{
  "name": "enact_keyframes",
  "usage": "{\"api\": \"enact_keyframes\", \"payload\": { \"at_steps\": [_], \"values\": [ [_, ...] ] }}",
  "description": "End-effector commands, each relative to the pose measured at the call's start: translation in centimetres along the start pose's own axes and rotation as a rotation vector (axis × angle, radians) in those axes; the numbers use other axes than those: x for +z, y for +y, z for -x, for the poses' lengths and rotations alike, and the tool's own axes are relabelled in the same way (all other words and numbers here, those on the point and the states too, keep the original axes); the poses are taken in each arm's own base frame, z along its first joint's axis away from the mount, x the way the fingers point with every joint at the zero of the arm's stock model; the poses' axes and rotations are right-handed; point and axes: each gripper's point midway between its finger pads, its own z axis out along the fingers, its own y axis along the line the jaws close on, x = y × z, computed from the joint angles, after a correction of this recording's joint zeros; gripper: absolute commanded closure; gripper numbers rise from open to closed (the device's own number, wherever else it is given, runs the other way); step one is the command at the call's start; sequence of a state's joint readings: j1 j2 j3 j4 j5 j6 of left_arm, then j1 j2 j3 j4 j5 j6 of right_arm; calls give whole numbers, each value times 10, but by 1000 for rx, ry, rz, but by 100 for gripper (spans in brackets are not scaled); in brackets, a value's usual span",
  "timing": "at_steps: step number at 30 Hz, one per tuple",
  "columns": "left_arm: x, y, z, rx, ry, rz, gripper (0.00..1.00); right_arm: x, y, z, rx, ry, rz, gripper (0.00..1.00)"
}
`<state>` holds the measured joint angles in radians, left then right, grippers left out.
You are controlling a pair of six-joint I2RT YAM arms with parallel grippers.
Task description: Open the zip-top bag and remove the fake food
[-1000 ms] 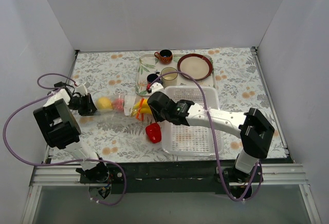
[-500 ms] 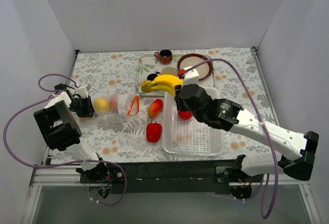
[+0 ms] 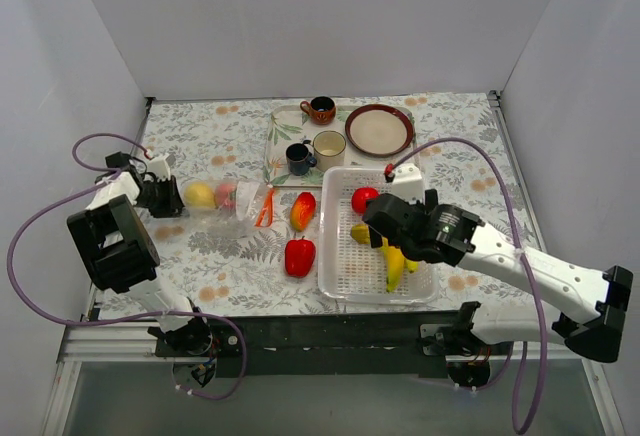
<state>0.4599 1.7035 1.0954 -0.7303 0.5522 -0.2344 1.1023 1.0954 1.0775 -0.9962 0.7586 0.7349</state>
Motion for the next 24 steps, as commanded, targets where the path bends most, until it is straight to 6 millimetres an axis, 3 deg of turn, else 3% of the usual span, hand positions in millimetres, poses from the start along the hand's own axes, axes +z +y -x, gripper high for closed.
{"api": "enact_keyframes", "payload": {
  "at_steps": [1,2,4,7,9,10,13,16,18,19,24],
  "values": [
    [-13,-12,19,31,-62,-13,100,-8,26,48,2,-47,7,2],
    [-13,-13,18,30,-61,-15,100,-17,42,66,11,-72,50,1],
    [-15,-15,16,39,-63,-14,100,-9,72,72,-55,-63,69,1],
    [-15,-13,14,49,-64,-1,100,-19,141,92,-131,-107,190,1],
    [-16,-13,14,52,-64,0,100,-24,198,90,-204,-112,267,1],
    [-16,-14,13,52,-63,0,100,-27,219,80,-245,-90,300,1],
    [-16,-14,14,63,-72,2,100,-9,263,45,-325,10,305,1],
    [-16,-15,12,69,-71,2,100,12,282,7,-361,88,285,1],
    [-18,-16,12,72,-76,-1,100,18,283,-6,-346,115,295,1],
    [-18,-17,12,77,-76,-1,100,27,280,-21,-355,130,286,1],
    [-18,-18,11,90,-83,-3,100,29,259,-37,-308,143,280,2]
  ]
}}
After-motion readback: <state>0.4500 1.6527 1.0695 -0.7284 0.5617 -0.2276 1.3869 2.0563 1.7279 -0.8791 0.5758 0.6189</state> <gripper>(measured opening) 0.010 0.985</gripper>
